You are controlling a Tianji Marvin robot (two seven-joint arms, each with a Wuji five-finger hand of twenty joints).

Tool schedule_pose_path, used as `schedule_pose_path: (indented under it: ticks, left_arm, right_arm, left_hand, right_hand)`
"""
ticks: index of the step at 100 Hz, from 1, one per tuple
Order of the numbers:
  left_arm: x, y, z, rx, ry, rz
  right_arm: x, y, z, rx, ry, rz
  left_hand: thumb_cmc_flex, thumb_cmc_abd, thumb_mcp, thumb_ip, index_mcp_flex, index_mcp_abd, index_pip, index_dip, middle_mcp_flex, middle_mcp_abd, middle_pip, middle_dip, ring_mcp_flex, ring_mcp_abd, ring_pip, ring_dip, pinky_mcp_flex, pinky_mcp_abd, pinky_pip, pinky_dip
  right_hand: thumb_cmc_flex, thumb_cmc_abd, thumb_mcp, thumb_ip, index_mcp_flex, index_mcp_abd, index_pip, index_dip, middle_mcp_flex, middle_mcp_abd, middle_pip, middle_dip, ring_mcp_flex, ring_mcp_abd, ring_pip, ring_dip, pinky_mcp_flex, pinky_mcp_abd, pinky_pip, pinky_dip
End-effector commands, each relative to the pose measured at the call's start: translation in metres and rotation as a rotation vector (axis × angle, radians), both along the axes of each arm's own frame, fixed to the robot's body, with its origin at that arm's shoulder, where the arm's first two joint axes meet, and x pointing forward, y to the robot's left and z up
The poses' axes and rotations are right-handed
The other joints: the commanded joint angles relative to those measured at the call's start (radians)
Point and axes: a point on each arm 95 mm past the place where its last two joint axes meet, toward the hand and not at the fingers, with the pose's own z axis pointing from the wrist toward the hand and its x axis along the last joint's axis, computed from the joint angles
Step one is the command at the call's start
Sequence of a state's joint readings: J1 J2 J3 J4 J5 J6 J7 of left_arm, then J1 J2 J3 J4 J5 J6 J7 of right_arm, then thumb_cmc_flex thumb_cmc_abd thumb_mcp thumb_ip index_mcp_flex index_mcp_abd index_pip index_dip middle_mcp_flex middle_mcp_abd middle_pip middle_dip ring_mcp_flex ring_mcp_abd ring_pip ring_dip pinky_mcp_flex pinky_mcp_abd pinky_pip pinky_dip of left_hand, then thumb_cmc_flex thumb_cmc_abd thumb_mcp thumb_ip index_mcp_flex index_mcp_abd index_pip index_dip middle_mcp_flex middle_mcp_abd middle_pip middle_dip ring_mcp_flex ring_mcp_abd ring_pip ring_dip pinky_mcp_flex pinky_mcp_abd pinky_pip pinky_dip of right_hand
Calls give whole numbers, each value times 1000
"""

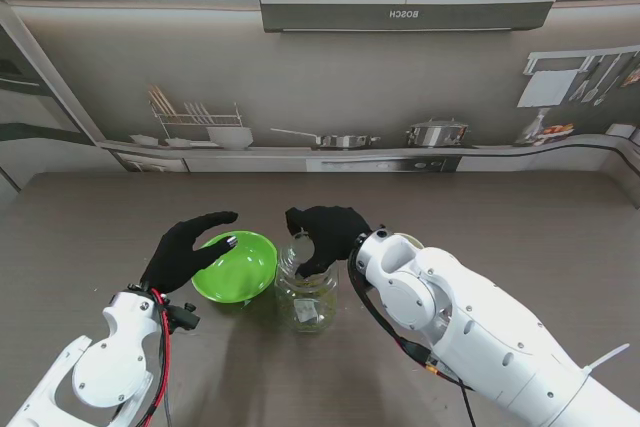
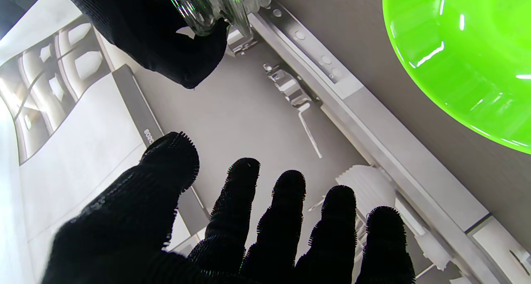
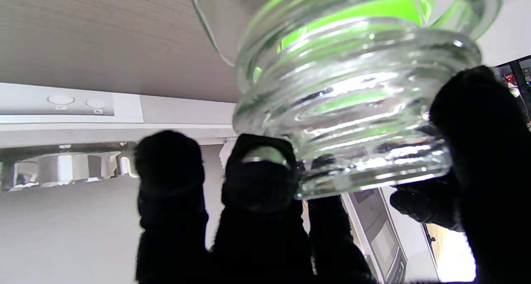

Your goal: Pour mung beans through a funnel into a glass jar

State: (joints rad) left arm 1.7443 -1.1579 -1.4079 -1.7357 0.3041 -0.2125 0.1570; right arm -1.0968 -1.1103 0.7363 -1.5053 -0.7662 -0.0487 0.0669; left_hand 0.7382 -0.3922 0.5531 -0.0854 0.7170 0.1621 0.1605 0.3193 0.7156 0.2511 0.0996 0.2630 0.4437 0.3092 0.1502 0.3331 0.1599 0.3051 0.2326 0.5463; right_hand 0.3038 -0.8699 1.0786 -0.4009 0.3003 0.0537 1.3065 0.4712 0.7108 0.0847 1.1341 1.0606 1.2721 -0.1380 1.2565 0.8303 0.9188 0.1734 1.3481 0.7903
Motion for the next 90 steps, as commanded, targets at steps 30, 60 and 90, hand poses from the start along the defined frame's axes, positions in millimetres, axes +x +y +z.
schedule_pose_path:
  ticks: [30,60,90]
  left_arm:
    - [-1,-2,0,0,20,-19]
    - [-1,-1,-1,4,28,-23]
    - [-1,-1,-2,5,37,-27]
  right_arm:
    - [-2,-4,0,-47,-4,21]
    - [-4,-5,-2,-63,-16,33]
    - [-5,-5,-4,-86,-27,59]
  left_hand:
    - [23,47,-20,24,18,-4,3,3,-8,2,-13,-6,6,10,-28,-11,-22,1,-35,1]
    - [24,49,-24,24,19,-5,4,3,-10,3,-13,-6,6,9,-28,-11,-23,-1,-35,1]
    - [27,52,-28,25,16,-2,2,3,-13,5,-14,-7,5,15,-28,-10,-26,-3,-36,2]
  right_hand:
    - [196,176,224,111,61,-132,91,-11,32,-203,9,-44,12,-42,-32,-26,-44,0,-13,18]
    - [160,189,232,126,65,-134,18,-8,2,-183,-56,-105,-19,-28,-102,-53,-81,10,-39,11]
    - [115,217,237,161,73,-131,-67,-11,-27,-159,-130,-177,-54,-9,-175,-70,-110,8,-55,8]
